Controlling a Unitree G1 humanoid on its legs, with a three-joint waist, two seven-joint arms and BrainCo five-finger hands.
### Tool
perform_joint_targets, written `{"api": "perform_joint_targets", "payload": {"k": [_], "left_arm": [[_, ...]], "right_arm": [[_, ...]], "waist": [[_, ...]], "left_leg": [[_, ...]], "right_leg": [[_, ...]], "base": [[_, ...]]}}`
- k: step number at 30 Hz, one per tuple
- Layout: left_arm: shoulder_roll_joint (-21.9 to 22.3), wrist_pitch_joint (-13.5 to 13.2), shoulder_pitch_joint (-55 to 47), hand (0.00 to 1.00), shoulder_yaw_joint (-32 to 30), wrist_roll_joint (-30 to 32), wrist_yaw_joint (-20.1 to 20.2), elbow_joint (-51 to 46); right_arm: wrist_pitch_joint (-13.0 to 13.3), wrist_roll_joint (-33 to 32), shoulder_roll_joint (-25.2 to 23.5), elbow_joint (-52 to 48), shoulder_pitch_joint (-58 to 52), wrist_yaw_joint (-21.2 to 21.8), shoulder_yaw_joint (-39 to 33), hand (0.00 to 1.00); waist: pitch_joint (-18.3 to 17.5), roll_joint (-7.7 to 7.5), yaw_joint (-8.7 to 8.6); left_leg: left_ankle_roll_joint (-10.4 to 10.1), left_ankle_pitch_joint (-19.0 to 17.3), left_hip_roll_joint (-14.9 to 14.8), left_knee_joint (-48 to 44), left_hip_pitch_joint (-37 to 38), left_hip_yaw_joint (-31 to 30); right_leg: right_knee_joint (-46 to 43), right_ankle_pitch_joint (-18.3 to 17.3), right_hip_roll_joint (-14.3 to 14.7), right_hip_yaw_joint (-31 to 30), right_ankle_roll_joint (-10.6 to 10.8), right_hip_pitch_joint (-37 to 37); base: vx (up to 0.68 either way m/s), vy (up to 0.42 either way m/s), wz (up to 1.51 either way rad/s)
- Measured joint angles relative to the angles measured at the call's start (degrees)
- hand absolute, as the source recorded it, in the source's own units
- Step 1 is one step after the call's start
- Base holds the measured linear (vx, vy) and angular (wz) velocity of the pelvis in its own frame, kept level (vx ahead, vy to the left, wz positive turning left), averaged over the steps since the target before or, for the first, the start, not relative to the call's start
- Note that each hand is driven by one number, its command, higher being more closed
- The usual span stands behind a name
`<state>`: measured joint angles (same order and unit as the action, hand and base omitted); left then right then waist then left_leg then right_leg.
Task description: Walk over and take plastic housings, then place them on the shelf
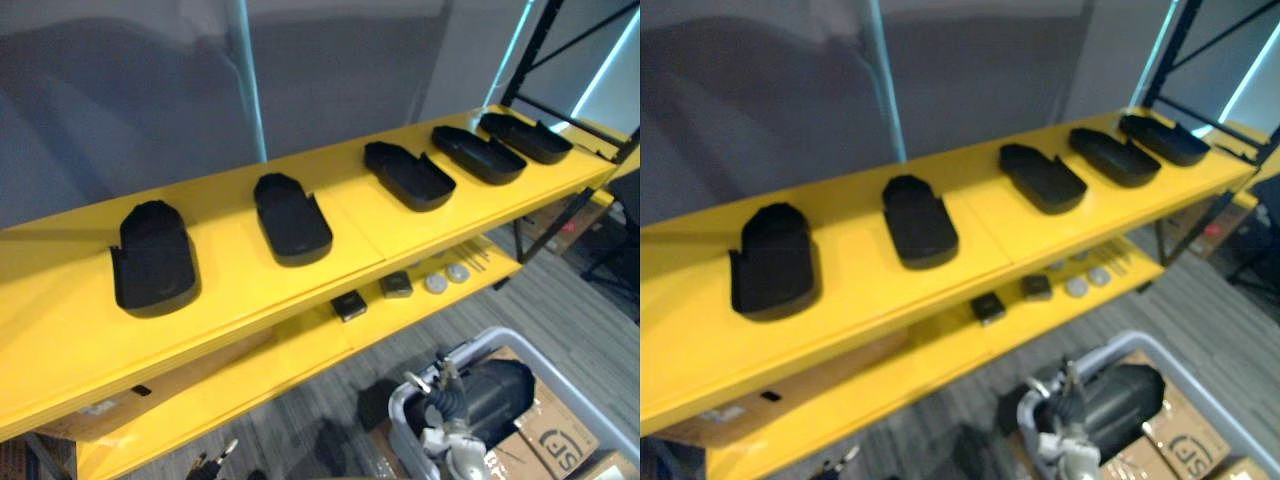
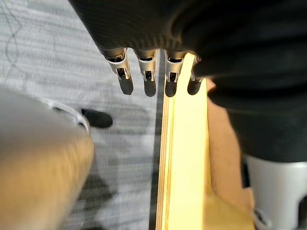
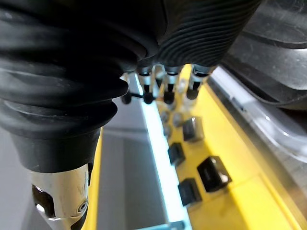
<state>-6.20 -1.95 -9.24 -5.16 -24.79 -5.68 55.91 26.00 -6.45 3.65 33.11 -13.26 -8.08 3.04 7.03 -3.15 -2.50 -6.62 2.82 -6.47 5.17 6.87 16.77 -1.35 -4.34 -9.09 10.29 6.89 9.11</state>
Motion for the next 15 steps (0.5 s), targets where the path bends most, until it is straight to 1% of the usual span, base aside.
{"api": "perform_joint_targets", "payload": {"k": [2,3,9,12,15], "left_arm": [[-0.1,0.7,0.6,0.0,1.2,0.0,0.3,0.5],[0.0,3.3,1.4,0.0,1.4,0.1,1.6,2.3],[0.0,3.3,1.4,0.0,1.2,0.1,1.6,2.5],[0.1,3.1,1.3,0.0,0.1,0.2,1.6,2.8],[0.5,1.9,1.0,0.0,-1.7,0.5,1.5,3.3]], "right_arm": [[0.1,0.2,0.0,1.0,0.4,0.5,0.7,0.0],[0.4,0.6,0.3,1.5,2.3,0.5,3.2,0.0],[0.4,0.6,0.4,1.0,2.5,0.5,3.1,0.0],[0.4,0.5,0.7,-0.2,2.8,0.5,2.6,0.0],[0.4,0.4,1.3,-3.1,3.7,0.6,1.5,0.0]], "waist": [[0.0,0.02,0.01],[-1.9,0.65,-0.18],[-1.8,0.82,-0.15],[-1.7,0.97,-0.08],[-1.6,1.06,0.15]], "left_leg": [[-0.2,-0.1,-0.1,0.0,0.1,0.5],[-0.3,-0.3,-0.1,0.0,1.2,2.3],[-0.2,-0.4,-0.1,0.0,1.1,2.5],[-0.2,-0.5,-0.1,0.0,1.1,2.4],[-0.1,-0.6,0.0,-0.1,0.9,1.3]], "right_leg": [[0.0,0.0,0.1,-0.6,0.0,-0.1],[0.0,0.4,0.1,-2.6,0.1,-0.7],[0.0,0.4,0.1,-3.0,0.1,-1.0],[0.0,0.3,0.2,-3.2,-0.1,-1.1],[0.0,0.1,0.2,-3.2,-0.3,-1.1]], "base": [[0.02,0.0,-0.08],[0.01,-0.001,-0.04],[0.0,0.0,-0.02],[0.0,0.0,-0.01],[0.0,-0.003,0.01]]}}
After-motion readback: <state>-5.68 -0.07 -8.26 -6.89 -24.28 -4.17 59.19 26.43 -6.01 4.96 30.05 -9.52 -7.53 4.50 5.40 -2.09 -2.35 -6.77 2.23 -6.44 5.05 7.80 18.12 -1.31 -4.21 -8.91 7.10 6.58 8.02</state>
